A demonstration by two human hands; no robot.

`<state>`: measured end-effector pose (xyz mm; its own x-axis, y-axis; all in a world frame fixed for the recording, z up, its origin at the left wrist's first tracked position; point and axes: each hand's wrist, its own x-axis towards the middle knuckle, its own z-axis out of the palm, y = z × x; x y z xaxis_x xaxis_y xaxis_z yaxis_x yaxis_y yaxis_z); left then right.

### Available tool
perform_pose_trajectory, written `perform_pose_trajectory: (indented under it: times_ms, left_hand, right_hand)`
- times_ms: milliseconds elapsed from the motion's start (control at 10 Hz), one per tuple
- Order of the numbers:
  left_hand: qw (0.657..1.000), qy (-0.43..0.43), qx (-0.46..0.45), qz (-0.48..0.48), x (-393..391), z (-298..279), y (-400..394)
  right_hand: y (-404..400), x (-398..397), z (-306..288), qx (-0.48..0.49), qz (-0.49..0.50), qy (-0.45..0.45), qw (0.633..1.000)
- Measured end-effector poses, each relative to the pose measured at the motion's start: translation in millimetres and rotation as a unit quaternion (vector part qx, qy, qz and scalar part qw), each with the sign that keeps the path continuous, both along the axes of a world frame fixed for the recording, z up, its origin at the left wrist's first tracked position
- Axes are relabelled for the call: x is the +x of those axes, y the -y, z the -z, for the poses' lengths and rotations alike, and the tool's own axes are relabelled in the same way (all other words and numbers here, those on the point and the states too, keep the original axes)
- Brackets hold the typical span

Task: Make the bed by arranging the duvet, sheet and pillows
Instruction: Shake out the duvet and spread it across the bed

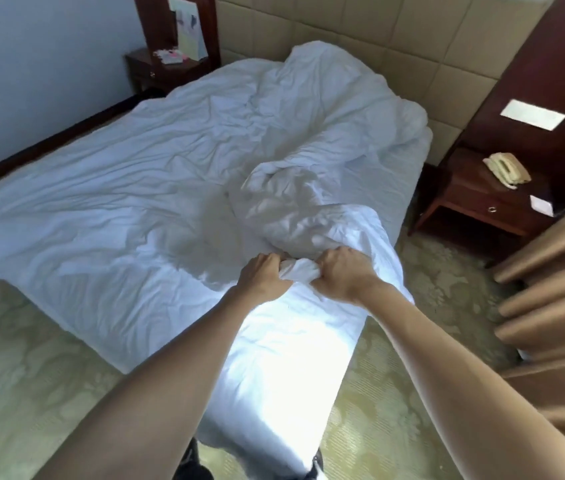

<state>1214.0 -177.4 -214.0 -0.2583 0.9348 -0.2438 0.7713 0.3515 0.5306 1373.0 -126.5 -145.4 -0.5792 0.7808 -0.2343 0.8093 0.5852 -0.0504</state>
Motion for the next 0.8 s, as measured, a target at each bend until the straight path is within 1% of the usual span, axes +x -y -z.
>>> perform_pose_trajectory:
  times_ms: [100, 200, 300, 400, 500, 600, 700, 800]
  left_hand:
    - [0.999, 0.000, -0.052, -0.016, 32.7, -0.3, -0.3]
    - [0.996, -0.013, -0.080, -0.039, 53.7, -8.2, 15.3]
    - [0.983, 0.007, -0.180, -0.047, 62.9, -29.5, 40.5]
    - [0.964, 0.032, -0.260, -0.050, 54.8, -63.5, 65.9]
    - [0.970, 0.058, -0.207, -0.112, 47.0, -77.3, 97.4]
    - [0.969, 0.052, -0.138, -0.200, 66.6, -59.1, 131.6]
    - [0.957, 0.126, -0.179, -0.188, 100.4, -29.8, 148.6]
    - [0.941, 0.190, -0.259, -0.108, 121.3, -27.2, 160.0]
  right_hand:
    - [-9.9, 31.9, 8.9, -0.061, -0.002, -0.009, 0.998]
    - [-17.3, 47.8, 3.5, -0.139, -0.040, -0.007, 0.989]
    - [-6.7, 48.9, -14.6, -0.201, -0.104, 0.014, 0.974]
    - [10.7, 43.5, -39.6, -0.258, -0.149, 0.011, 0.954]
    - [28.9, 36.3, -53.3, -0.273, -0.173, -0.014, 0.946]
    - [56.4, 29.9, -48.5, -0.229, -0.221, 0.025, 0.948]
    - [84.2, 42.5, -33.0, -0.196, -0.236, 0.083, 0.948]
    - [96.3, 75.4, -39.8, -0.274, -0.239, 0.109, 0.925]
